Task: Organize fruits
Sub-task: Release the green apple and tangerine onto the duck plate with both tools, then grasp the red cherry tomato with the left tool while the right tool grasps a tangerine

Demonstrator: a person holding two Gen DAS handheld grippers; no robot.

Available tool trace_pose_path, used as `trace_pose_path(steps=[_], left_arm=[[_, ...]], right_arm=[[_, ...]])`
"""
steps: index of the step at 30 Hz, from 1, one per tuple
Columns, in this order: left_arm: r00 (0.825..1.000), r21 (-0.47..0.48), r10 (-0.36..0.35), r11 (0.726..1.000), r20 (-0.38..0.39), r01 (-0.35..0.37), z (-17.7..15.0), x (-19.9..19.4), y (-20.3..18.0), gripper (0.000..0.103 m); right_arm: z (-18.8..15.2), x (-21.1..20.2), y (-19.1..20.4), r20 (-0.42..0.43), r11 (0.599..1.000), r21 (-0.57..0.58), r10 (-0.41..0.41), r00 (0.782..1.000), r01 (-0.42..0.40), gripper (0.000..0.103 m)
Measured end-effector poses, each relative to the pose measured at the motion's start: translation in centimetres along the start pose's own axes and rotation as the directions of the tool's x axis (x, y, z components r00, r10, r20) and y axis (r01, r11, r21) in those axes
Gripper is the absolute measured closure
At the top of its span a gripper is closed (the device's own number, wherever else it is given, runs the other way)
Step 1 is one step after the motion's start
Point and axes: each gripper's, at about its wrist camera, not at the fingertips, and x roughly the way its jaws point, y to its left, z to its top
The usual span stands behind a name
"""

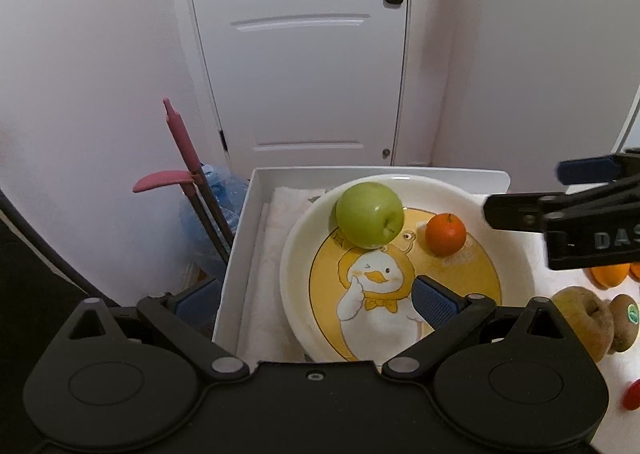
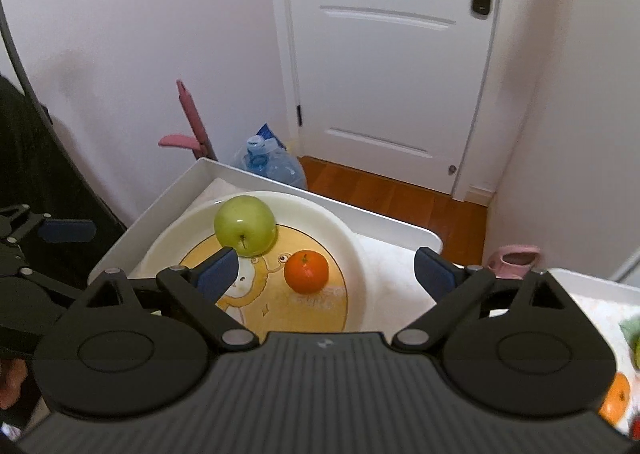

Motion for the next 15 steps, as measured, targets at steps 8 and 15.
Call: trace_pose_path(steps=[8, 15], left_arm=[[0.999, -0.024, -0.016, 1.000, 0.046, 0.017, -0.1, -3.8, -2.1, 0.000], [0.997, -0.044, -0.015, 0.999, 0.080, 0.019, -1.5, -7.4, -5.4, 0.000]], right_arm=[[-2.1, -5.9, -3.0, 0.037, 0.996, 0.045, -0.072, 0.997, 0.071, 0.000], [-5.7, -11.1, -7.4, 0.042, 0.994, 0.083, -0.073, 0.996, 0.069, 0.000]])
